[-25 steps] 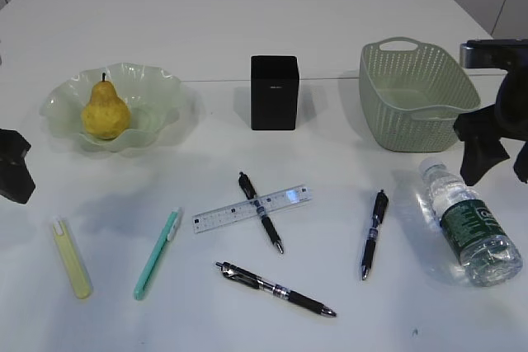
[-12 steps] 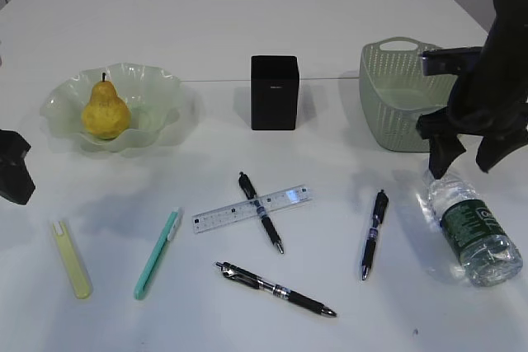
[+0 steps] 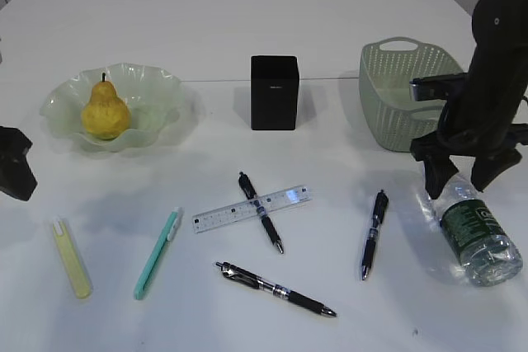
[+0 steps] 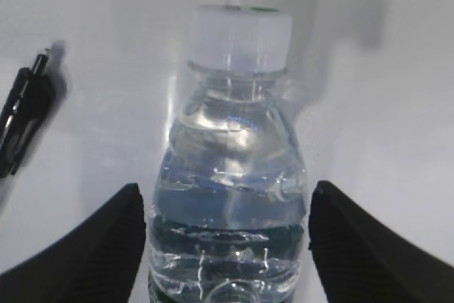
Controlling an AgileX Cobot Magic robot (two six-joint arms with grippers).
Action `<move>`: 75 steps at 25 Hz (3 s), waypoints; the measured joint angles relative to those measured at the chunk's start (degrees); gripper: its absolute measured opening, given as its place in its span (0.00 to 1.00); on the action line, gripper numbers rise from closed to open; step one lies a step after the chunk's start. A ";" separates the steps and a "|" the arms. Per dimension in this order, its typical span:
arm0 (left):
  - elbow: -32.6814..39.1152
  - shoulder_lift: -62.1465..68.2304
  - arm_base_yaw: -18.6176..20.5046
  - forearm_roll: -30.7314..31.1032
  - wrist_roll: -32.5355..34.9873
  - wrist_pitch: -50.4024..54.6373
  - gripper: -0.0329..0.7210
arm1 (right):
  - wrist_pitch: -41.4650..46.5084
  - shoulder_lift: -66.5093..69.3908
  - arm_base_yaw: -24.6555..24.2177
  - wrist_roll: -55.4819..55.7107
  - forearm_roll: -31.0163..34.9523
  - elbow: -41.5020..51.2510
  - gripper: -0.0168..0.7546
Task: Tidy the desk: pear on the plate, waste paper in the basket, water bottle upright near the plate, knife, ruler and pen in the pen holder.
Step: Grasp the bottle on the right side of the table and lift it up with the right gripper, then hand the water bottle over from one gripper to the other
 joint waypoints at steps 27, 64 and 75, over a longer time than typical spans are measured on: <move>0.00 0.00 0.00 0.00 0.00 -0.96 0.67 | -0.60 3.60 0.00 -0.08 0.00 -0.36 0.59; 0.00 0.00 0.00 0.00 0.00 -0.96 0.67 | -3.83 -36.04 12.59 -15.02 13.73 15.98 0.55; 0.00 0.00 0.00 0.00 0.00 -1.00 0.67 | -14.01 -36.04 14.25 -56.35 56.88 15.98 0.55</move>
